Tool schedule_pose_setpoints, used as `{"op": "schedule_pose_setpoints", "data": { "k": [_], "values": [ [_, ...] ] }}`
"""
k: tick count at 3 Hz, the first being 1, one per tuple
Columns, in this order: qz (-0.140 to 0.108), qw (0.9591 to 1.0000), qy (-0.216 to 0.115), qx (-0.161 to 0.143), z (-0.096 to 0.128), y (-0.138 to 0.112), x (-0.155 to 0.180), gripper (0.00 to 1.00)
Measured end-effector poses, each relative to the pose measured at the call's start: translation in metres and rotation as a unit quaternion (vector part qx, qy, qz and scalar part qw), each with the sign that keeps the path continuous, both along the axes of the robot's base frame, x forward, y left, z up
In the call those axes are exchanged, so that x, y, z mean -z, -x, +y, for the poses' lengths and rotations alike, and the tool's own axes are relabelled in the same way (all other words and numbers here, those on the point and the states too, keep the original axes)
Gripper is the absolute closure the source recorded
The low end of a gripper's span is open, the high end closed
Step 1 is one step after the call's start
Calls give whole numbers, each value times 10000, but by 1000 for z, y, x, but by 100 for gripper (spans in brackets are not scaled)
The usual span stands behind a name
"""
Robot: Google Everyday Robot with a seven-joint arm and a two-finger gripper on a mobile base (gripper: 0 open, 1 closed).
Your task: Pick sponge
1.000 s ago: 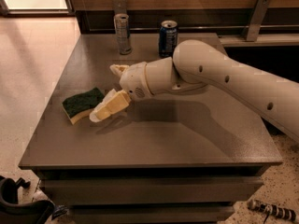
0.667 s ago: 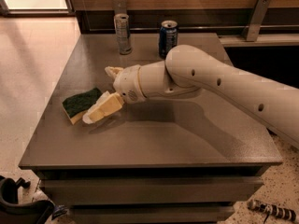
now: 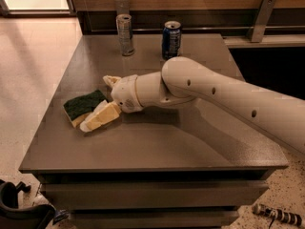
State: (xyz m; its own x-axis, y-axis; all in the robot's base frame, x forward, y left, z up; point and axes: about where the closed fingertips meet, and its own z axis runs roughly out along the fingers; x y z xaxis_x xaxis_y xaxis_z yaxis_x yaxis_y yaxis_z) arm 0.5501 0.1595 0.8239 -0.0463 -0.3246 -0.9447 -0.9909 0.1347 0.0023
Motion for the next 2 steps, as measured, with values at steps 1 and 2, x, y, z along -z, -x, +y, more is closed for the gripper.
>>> {"op": "schedule_pose_setpoints", "data": {
  "k": [1, 2],
  "values": [
    [11, 10000, -11, -50, 6, 2, 5, 25],
    [11, 10000, -11, -75, 8, 4, 4, 56]
  ]
}}
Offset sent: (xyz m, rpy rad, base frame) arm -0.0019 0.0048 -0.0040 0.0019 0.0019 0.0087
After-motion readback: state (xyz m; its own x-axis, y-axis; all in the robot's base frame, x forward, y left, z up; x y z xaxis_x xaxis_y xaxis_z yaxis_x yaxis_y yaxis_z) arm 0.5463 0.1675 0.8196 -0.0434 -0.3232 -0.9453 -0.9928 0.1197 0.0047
